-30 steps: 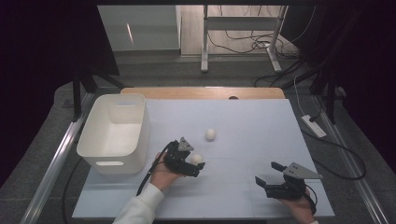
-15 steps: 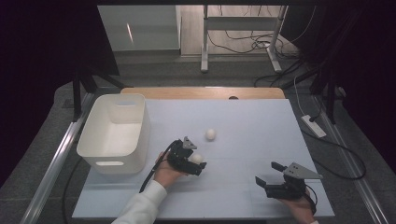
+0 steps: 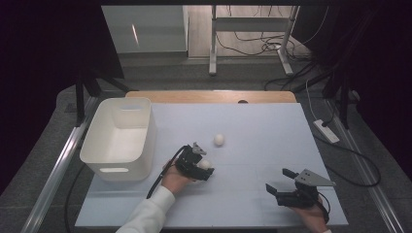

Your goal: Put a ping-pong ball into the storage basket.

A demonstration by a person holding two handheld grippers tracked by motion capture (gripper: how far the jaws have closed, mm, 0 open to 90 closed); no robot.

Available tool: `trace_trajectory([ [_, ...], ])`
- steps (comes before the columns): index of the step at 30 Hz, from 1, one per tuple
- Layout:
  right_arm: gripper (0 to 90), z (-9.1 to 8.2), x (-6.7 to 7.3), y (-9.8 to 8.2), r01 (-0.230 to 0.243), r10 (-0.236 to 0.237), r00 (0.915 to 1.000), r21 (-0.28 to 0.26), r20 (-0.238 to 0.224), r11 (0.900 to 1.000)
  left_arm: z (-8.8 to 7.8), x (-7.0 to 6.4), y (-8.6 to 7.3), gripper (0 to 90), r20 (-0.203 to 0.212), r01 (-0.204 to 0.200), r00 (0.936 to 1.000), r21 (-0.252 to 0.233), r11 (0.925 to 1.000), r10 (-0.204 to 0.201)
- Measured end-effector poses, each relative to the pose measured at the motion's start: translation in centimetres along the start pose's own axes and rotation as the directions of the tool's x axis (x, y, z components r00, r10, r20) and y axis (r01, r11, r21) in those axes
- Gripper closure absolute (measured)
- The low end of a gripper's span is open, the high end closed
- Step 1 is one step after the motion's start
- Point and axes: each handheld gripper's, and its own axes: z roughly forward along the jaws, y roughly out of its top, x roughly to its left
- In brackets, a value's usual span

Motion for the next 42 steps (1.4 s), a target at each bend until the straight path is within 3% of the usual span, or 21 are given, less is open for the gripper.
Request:
trace_trajectory([
  [12,10.3,0.0,0.0,0.0,0.001,-0.001,1.0000,0.001,0.002,1.000,-0.2,-0.1,0.0,49.9,0.003,-0.013,0.9999,-0.001,0.9999,0.013],
  [20,10.3,0.0,0.0,0.0,-0.001,0.001,1.0000,0.003,0.005,1.000,-0.5,0.0,0.0,50.6,0.007,-0.020,0.9998,-0.004,0.9998,0.020],
  [42,10.4,-0.1,0.0,0.0,0.001,-0.001,1.0000,0.006,0.010,1.000,-2.6,-1.1,0.1,50.6,0.019,-0.033,0.9992,-0.083,0.9960,0.035],
])
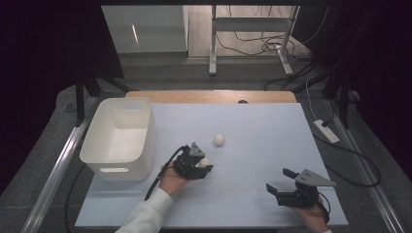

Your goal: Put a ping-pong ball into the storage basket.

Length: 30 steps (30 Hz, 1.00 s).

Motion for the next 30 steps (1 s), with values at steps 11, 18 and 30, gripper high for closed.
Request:
trace_trajectory([
  [11,10.4,0.0,0.0,0.0,0.000,0.000,1.0000,0.000,0.000,1.000,-0.6,-0.3,0.1,50.6,0.008,-0.005,1.0000,-0.024,0.9997,0.005],
  [18,10.4,0.0,0.0,0.0,0.000,0.000,1.0000,0.000,0.000,1.000,-1.1,-0.5,0.2,50.6,0.009,-0.007,0.9999,-0.040,0.9992,0.007],
  [30,10.4,0.0,0.0,0.0,-0.001,0.001,1.0000,0.000,0.001,1.000,-1.8,-0.5,0.3,50.6,0.002,-0.012,0.9999,-0.070,0.9975,0.012],
])
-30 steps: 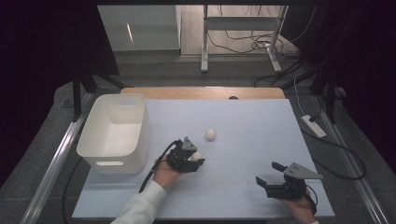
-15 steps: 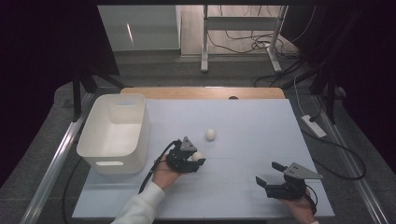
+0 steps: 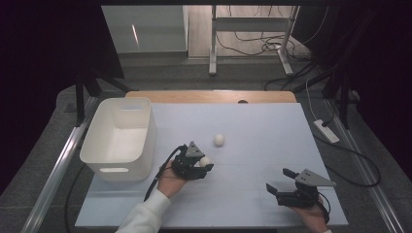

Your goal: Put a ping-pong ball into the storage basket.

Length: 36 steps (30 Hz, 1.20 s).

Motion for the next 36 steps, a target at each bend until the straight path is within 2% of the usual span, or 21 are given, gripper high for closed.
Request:
trace_trajectory([
  [4,10.4,0.0,0.0,0.0,0.000,0.000,1.0000,0.000,0.001,1.000,-0.4,0.0,0.1,50.6,-0.006,0.001,1.0000,-0.021,0.9998,-0.001],
  [8,10.4,0.0,0.0,0.0,0.000,0.000,1.0000,0.000,0.001,1.000,-1.0,0.1,0.2,50.6,0.017,0.018,0.9997,-0.048,0.9987,-0.017],
  [19,10.4,0.0,0.0,0.0,0.002,-0.002,1.0000,0.000,0.002,1.000,-2.7,0.2,1.0,50.6,0.001,0.018,0.9998,-0.102,0.9946,-0.018],
  [36,10.4,0.0,0.0,0.0,0.003,-0.003,1.0000,0.002,0.005,1.000,-3.9,0.6,1.2,50.6,0.008,0.034,0.9994,-0.150,0.9881,-0.034],
])
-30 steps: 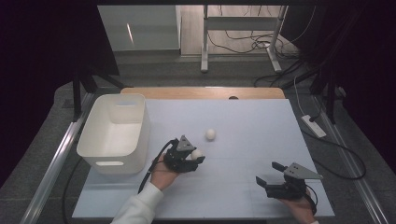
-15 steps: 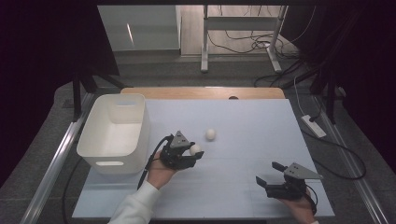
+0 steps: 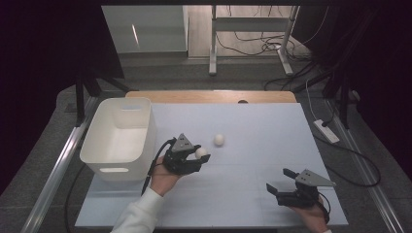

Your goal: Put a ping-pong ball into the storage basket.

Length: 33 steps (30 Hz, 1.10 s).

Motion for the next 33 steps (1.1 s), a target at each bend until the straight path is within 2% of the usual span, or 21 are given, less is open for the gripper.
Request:
trace_trajectory([
  [33,10.5,0.0,0.0,0.0,0.000,0.000,1.0000,-0.003,0.003,1.000,-2.3,1.0,1.0,50.6,-0.025,0.019,0.9995,-0.080,0.9966,-0.021],
])
